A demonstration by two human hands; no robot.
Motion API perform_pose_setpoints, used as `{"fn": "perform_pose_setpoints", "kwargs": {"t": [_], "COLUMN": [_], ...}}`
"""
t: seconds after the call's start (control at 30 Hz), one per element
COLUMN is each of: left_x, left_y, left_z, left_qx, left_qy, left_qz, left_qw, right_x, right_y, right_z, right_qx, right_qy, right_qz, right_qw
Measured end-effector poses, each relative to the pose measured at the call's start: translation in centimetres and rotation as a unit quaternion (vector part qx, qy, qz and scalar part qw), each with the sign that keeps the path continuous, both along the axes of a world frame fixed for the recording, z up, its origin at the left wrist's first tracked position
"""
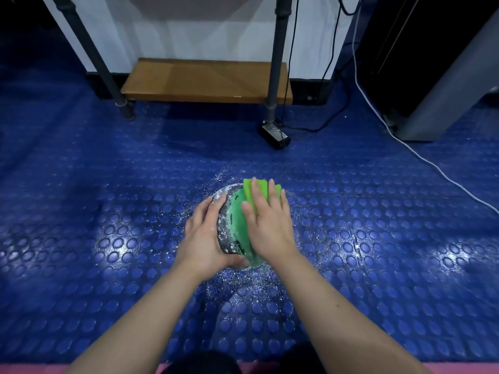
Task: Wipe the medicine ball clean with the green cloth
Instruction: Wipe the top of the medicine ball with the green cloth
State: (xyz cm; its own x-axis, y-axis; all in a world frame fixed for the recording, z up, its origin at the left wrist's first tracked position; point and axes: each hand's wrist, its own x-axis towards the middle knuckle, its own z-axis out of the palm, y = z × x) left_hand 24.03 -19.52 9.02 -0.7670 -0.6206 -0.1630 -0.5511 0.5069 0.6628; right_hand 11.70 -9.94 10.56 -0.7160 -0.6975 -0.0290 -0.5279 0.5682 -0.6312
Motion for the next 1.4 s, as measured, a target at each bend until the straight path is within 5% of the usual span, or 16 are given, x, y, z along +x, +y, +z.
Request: {"fn": "perform_pose_setpoints", "kwargs": {"t": [0.23, 0.5, 0.63, 0.7, 0.77, 1.07, 1.27, 1.4], "left_x": [0.0, 1.1, 0.8, 0.7, 0.7, -0.3, 0.2, -0.4], "left_y": [0.0, -0.3, -0.8, -0.9, -1.1, -2.3, -2.0, -2.6], "left_z": [0.2, -0.2, -0.4, -0.6, -0.9, -0.4, -0.5, -0.2], "left_qx": [-0.011, -0.004, 0.000, -0.002, 0.002, 0.030, 0.023, 0.013], "left_qy": [-0.001, -0.015, -0.014, -0.010, -0.007, -0.014, -0.031, -0.033], "left_qz": [-0.011, 0.000, -0.001, -0.001, -0.003, 0.003, -0.010, -0.019], "left_qw": [1.000, 1.000, 1.000, 1.000, 1.000, 0.999, 0.999, 0.999], "right_x": [-1.6, -5.1, -3.5, -1.1, 0.0, -2.9, -7.1, -5.7], "right_y": [-1.4, -1.3, -0.4, -0.7, -1.0, -3.9, -2.0, 0.3], "right_z": [-1.3, -0.9, 0.2, -0.1, -0.7, -0.1, -0.6, -0.2], "right_qx": [0.025, -0.007, -0.079, -0.020, 0.027, 0.030, 0.019, -0.089], "right_qy": [-0.051, -0.253, -0.139, -0.005, 0.029, -0.104, -0.329, -0.238], "right_qz": [-0.070, -0.175, -0.117, 0.004, 0.033, -0.079, -0.188, -0.163], "right_qw": [0.996, 0.951, 0.980, 1.000, 0.999, 0.991, 0.925, 0.953]}}
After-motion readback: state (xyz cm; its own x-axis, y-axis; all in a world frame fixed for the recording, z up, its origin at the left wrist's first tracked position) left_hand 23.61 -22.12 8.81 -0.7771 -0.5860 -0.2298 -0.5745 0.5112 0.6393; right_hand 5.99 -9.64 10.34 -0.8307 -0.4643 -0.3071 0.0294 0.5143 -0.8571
